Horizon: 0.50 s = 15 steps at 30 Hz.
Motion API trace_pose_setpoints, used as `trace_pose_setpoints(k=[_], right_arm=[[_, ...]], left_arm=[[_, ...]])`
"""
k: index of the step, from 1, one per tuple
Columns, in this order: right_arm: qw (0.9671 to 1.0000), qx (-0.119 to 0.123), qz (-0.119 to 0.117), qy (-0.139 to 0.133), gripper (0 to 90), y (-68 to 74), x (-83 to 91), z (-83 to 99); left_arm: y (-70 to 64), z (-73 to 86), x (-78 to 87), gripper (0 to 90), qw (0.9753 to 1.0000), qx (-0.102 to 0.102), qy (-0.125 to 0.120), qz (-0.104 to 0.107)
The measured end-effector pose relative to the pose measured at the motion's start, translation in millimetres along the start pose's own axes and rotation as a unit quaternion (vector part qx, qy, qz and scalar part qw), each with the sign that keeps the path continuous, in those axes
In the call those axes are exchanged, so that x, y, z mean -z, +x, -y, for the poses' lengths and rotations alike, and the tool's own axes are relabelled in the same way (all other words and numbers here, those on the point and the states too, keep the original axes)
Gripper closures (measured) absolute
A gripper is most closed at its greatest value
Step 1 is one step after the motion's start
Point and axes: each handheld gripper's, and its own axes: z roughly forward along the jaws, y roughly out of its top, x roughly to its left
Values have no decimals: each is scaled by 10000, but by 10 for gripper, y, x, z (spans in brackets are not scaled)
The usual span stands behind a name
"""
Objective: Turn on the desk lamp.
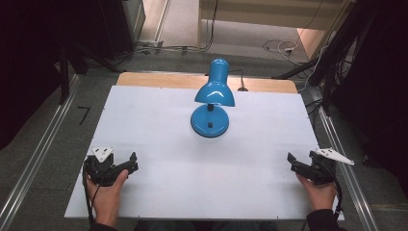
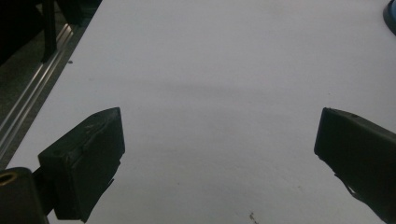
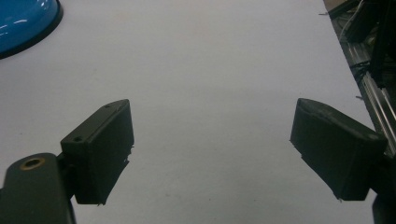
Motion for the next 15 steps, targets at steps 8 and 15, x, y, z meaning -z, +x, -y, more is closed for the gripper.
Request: trace_pose_setpoints(k=[8, 15], right_arm=[[9999, 44, -120, -5, 117, 63, 1, -24], [9995, 87, -293, 9, 118, 132, -22, -54]], left_arm=[[11, 13, -10, 27, 9999, 92, 26, 61], [13, 14, -15, 27, 9998, 130, 32, 126]])
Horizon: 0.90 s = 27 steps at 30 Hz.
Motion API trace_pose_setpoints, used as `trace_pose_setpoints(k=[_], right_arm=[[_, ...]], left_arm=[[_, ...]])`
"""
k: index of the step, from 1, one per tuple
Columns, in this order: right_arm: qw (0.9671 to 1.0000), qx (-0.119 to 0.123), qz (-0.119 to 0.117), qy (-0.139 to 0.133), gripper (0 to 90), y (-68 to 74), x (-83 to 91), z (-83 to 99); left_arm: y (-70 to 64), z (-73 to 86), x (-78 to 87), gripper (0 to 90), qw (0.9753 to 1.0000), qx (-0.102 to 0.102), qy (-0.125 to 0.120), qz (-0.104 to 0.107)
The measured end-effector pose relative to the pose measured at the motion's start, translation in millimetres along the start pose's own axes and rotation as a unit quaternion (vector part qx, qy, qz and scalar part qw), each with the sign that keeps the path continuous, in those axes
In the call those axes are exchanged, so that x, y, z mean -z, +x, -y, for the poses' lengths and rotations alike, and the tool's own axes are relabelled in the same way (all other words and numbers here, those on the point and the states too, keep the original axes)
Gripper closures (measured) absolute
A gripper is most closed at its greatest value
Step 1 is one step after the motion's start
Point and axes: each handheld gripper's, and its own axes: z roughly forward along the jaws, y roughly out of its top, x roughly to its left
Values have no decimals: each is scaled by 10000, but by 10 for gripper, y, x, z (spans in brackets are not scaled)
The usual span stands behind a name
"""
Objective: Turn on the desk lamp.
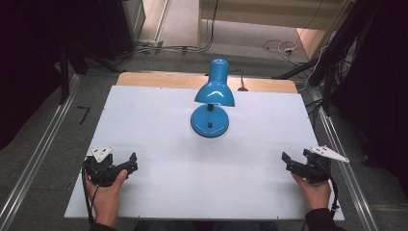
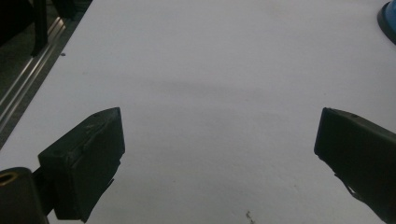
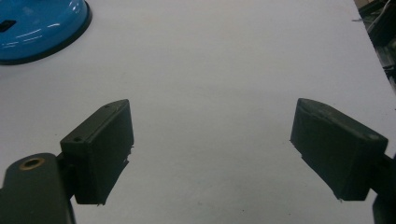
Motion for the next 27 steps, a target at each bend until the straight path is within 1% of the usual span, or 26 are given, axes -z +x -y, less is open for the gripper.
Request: trace_pose_setpoints(k=[9, 12, 27], right_arm=[[9999, 3, -68, -87, 118, 63, -33, -67], [9999, 45, -92, -113, 118, 80, -41, -79], [9996, 121, -218, -88, 119, 203, -122, -152]], left_arm=[[-7, 6, -16, 27, 10000, 12, 14, 9], [-2, 5, -12, 27, 10000, 17, 9, 13], [9, 3, -15, 27, 10000, 49, 19, 30]])
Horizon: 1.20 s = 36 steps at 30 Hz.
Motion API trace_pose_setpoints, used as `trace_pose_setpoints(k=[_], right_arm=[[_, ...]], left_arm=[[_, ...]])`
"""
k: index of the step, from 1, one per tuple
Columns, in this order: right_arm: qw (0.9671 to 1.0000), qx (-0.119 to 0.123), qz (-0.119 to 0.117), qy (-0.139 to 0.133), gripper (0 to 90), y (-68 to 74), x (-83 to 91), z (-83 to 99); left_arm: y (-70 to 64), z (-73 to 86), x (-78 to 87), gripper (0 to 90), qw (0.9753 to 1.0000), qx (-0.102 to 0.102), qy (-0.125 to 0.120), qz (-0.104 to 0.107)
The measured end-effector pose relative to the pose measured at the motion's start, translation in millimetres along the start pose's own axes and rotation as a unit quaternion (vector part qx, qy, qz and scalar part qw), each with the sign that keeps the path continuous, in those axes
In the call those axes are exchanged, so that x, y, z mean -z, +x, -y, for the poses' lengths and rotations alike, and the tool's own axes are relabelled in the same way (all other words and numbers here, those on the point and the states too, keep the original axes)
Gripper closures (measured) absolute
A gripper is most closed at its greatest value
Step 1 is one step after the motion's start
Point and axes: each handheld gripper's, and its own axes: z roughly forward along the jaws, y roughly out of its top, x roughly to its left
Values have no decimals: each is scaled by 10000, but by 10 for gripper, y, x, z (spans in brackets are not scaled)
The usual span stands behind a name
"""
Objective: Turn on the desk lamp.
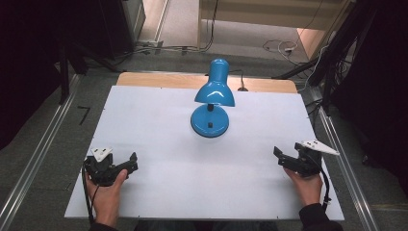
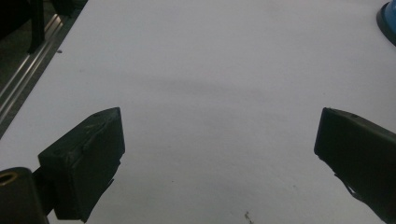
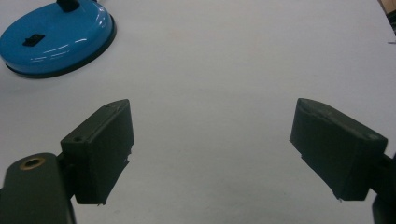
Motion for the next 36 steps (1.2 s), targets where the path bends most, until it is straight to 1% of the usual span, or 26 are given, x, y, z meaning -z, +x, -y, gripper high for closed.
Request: trace_pose_setpoints(k=[4, 19, 28, 36], right_arm=[[10000, 51, -36, 9, 119, 38, -37, -31], [9999, 84, -125, -3, 120, 138, -112, -107], [9996, 152, -239, 6, 120, 262, -185, -160], [9991, 264, -332, 39, 120, 389, -268, -193]], left_arm=[[2, 0, 1, 27, 10000, 9, -2, 5], [9, -2, 4, 27, 10000, 24, 11, 27], [15, 0, 4, 27, 10000, 33, 31, 50], [23, 0, 8, 27, 10000, 63, 17, 44]])
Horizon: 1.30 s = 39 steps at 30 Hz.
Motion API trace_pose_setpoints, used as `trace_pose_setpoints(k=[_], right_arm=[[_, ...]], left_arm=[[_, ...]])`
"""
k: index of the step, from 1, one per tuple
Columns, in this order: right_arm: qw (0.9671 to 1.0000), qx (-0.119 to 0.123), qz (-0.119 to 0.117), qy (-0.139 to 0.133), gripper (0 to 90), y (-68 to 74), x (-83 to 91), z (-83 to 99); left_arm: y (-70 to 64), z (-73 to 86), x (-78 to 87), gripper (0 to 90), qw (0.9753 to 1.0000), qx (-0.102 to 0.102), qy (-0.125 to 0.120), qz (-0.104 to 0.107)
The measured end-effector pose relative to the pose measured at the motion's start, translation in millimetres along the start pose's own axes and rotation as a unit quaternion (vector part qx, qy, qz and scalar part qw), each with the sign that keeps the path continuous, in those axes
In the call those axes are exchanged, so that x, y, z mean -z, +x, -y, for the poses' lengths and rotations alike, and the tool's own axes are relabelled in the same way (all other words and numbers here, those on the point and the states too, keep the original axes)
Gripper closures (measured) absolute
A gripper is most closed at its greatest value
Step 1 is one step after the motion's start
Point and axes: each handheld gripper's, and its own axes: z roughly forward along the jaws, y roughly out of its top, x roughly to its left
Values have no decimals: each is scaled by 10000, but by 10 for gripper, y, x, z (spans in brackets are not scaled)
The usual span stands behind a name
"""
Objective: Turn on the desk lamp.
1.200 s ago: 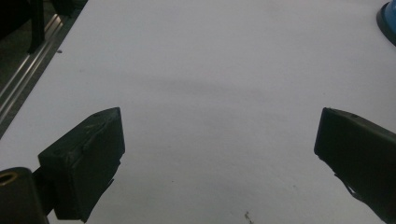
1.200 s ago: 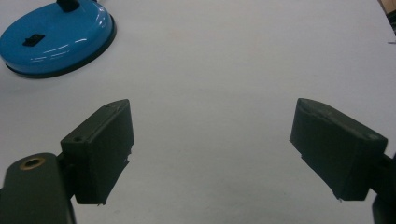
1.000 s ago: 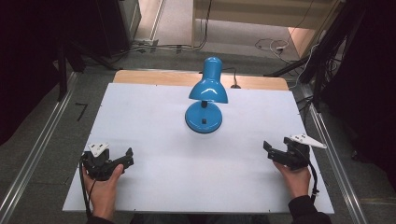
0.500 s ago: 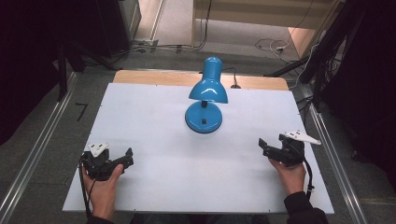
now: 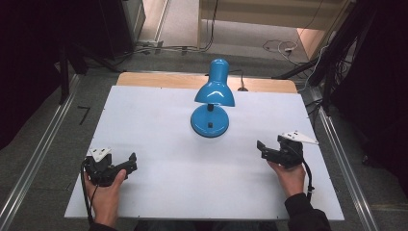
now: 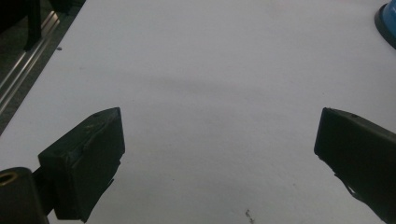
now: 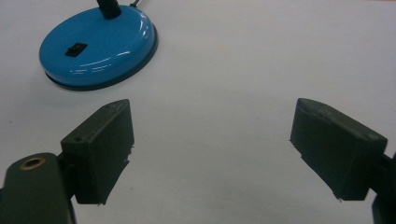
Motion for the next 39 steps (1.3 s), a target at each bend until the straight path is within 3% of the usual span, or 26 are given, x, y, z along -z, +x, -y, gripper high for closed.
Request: trace_pose_setpoints(k=[29, 39], right_arm=[[9996, 206, -174, 115, 126, 303, -248, -118], [9991, 274, -285, 140, 126, 469, -344, -186]], left_arm=[[20, -1, 5, 27, 10000, 34, 17, 28], [31, 0, 8, 28, 10000, 60, 35, 53]])
